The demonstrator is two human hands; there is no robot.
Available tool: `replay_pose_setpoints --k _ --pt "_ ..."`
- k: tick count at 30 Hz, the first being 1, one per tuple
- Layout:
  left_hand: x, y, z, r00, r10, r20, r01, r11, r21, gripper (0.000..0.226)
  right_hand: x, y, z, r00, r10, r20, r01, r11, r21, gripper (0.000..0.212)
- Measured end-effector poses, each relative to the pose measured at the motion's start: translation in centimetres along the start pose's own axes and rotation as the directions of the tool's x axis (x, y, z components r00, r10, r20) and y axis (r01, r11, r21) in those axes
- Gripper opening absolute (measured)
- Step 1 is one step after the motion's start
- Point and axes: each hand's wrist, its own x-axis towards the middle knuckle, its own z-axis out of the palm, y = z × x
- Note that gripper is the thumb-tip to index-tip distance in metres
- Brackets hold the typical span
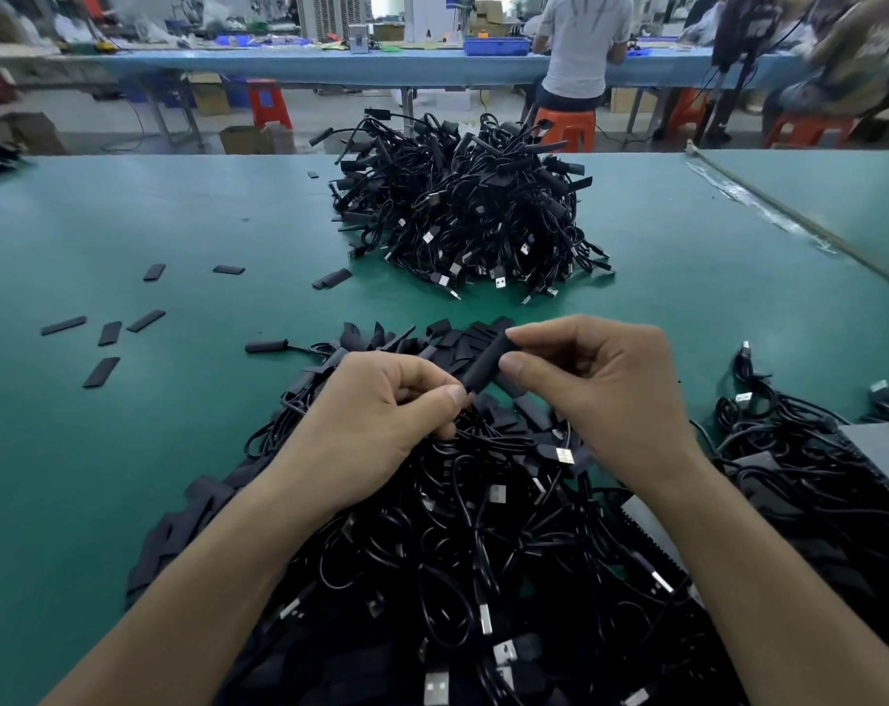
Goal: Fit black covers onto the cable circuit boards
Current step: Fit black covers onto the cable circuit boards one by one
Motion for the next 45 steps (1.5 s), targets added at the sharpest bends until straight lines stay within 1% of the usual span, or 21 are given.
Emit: replay_pose_setpoints --k 6,10,17,22,25,31,36,45 --pt "0.01 -0.2 0.1 1.0 -0.005 -0.004 0.005 1.0 0.008 0.018 -0.15 -0.15 0.23 1.0 0.019 0.012 -0.019 1.0 -0.015 0.025" --pt "0.09 -0.35 0.16 1.0 -0.004 -0.003 0.004 1.0 -0.013 0.008 -0.14 -0.15 0.17 1.0 0.023 0.01 -0.023 1.0 -0.02 0.023" --pt "0.16 -0.32 0.2 1.0 -0.002 0.019 0.002 0.999 -0.037 0.011 -0.04 -0.1 0.05 0.999 0.024 0.036 -0.024 1.0 -0.01 0.026" --pt "0.04 -0.16 0.3 1.0 -0.002 0.005 0.002 0.999 -0.036 0.009 -0.02 0.06 0.0 0.999 0.029 0.034 -0.029 1.0 0.001 0.025" --pt "-0.01 -0.16 0.27 1.0 -0.005 -0.003 0.004 1.0 -0.016 0.018 0.0 0.17 0.03 0.999 0.03 0.039 -0.03 0.999 0.014 0.026" --pt "-0.07 0.01 0.32 1.0 -0.025 0.0 0.025 1.0 -0.006 0.016 0.0 0.14 0.04 0.999 0.03 0.033 -0.03 1.0 0.001 0.025" --pt "-0.11 0.06 0.42 0.999 -0.051 -0.002 0.05 0.998 -0.03 0.015 -0.02 0.21 0.13 0.999 0.037 0.027 -0.037 0.999 -0.005 0.026" --pt "0.1 -0.05 0.6 0.999 -0.047 -0.018 0.046 0.998 -0.046 0.014 -0.08 0.62 0.13 0.999 0.042 0.023 -0.042 0.999 -0.006 0.025"
